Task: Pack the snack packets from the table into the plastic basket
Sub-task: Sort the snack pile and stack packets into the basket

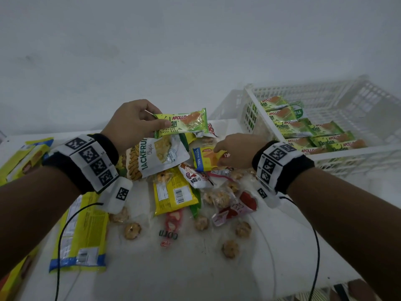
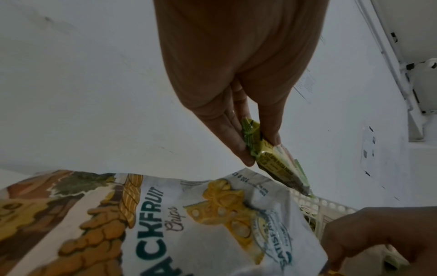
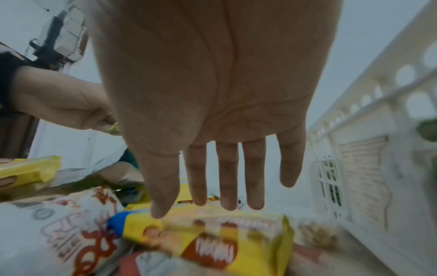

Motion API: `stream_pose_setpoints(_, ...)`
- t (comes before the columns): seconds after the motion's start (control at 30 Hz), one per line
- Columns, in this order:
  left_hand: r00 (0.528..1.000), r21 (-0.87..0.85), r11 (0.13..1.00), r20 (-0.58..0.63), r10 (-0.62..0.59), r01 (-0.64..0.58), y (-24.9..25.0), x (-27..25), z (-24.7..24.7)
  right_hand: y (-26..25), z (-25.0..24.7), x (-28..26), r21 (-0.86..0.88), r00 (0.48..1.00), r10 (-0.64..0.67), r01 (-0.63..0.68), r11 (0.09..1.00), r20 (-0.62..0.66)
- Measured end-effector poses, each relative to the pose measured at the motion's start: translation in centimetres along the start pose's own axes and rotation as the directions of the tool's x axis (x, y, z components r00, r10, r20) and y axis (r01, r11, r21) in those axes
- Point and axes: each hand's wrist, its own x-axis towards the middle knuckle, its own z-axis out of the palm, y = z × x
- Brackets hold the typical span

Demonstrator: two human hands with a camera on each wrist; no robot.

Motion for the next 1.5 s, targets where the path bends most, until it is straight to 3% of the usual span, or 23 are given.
stream_pose_setpoints(0.13,1.0,0.004,1.0,-0.004,-0.003,0.003,0.0,0.0,-0.1,-1.1,0.4,-0.9,0.119,0.993,-0.005,0.019,0.993,-0.115)
stream_pose_setpoints(0.2,1.0,0.0,1.0,-0.004,-0.006,0.006,-0.2,-0.1,-0.3,-2.3,0.2,-1.8,0.216,0.984,-0.077,0.112,0.97,-0.162)
stream_pose_setpoints(0.27,1.0,0.007,1.0,-0.001,-0.007,0.007,-0.5,-0.1,-0.4,-4.1,0.2,-2.7,0.257,0.974,-0.189,0.215,0.942,-0.123)
stream_pose_setpoints(0.4,1.0,0.0,1.0,0.002,-0.006,0.006,-0.7,-0.3,-0.4,-6.8,1.8,-2.6,0.126,0.968,-0.249,0.247,0.961,0.001)
stream_pose_setpoints(0.83,1.0,-0.01,1.0,0.01,0.009,-0.009,-0.1,-0.9,-0.4,-7.3,2.2,-3.1,0.171,0.98,-0.199,0.201,0.965,-0.03)
stream_pose_setpoints(0.93,1.0,-0.005,1.0,0.007,0.004,-0.004,-0.1,-1.0,-0.3,-6.6,2.7,-3.9,0.106,0.974,-0.217,0.222,0.969,-0.06)
stream_pose_setpoints(1.1,1.0,0.0,1.0,0.002,0.016,-0.016,0.1,-1.2,-0.2,-8.2,2.7,-4.1,0.018,0.918,-0.395,0.396,0.918,-0.04)
stream_pose_setpoints(1.33,1.0,-0.001,1.0,-0.015,0.007,-0.007,0.1,-1.8,-0.7,-9.7,1.6,-3.1,-0.227,0.882,-0.47,0.45,0.864,-0.039)
stream_pose_setpoints(1.5,0.998,-0.025,1.0,-0.062,0.011,-0.013,0.3,-2.3,-1.8,-8.9,-0.2,-2.8,-0.12,0.846,-0.495,0.48,0.869,-0.199)
